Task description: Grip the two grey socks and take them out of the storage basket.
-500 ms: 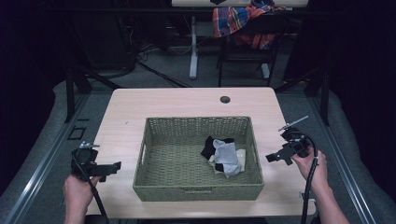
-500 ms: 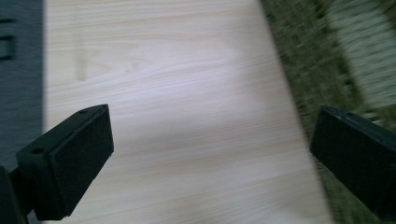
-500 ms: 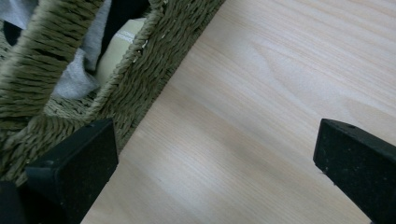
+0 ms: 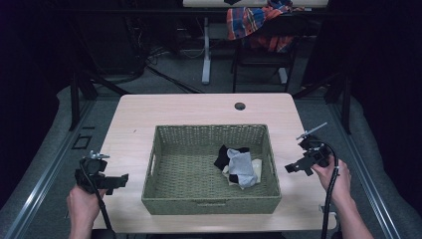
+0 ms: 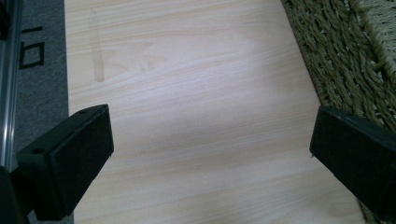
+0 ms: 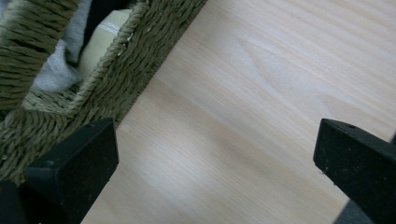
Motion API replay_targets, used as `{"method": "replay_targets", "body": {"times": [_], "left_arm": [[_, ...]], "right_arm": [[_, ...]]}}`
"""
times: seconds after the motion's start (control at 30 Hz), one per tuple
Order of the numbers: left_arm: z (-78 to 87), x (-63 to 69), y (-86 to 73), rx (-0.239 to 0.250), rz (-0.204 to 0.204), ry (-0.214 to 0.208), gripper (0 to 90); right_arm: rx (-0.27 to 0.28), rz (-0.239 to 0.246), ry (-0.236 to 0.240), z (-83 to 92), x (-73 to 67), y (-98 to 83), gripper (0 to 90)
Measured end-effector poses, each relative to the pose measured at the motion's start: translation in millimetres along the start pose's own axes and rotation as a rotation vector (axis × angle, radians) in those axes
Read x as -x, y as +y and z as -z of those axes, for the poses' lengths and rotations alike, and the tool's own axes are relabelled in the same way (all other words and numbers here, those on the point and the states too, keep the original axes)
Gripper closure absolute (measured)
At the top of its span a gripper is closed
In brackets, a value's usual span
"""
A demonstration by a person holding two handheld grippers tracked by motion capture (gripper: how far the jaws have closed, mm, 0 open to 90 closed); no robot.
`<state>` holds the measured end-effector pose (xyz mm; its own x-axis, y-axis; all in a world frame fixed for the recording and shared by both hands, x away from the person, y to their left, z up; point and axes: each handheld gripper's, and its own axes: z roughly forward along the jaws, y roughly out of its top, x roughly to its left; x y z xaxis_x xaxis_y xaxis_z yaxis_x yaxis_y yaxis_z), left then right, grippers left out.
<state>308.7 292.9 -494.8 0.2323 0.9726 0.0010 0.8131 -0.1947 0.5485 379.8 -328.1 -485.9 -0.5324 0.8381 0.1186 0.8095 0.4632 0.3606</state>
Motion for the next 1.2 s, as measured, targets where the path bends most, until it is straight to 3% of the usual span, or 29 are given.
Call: {"method": "replay_targets", "body": {"times": [0.03,0.13,0.2,0.6,0.97,1.2], "left_arm": [[-1.5,-1.4,-0.5,0.000,0.009,-0.024,0.0],[-1.4,-2.5,-1.0,0.000,0.013,-0.016,0.0],[-1.0,-3.7,-1.3,0.002,0.016,-0.017,0.0],[0.4,-2.9,-2.1,-0.005,0.020,-0.025,0.0],[0.5,-1.9,-1.9,-0.004,0.019,-0.026,0.0],[0.3,-1.3,-1.7,-0.005,0.017,-0.030,0.0]], "right_arm": [[-0.011,0.006,-0.013,0.2,-2.4,0.7,0.0],[-0.029,0.018,-0.018,2.8,-4.6,2.7,0.0],[-0.011,0.019,-0.024,3.6,-6.0,3.7,0.0],[0.003,0.027,-0.028,41.0,-28.2,20.0,1.1],[0.037,0.092,0.001,66.7,-55.1,49.7,1.0],[0.032,0.144,0.016,68.0,-73.2,70.6,0.6]]}}
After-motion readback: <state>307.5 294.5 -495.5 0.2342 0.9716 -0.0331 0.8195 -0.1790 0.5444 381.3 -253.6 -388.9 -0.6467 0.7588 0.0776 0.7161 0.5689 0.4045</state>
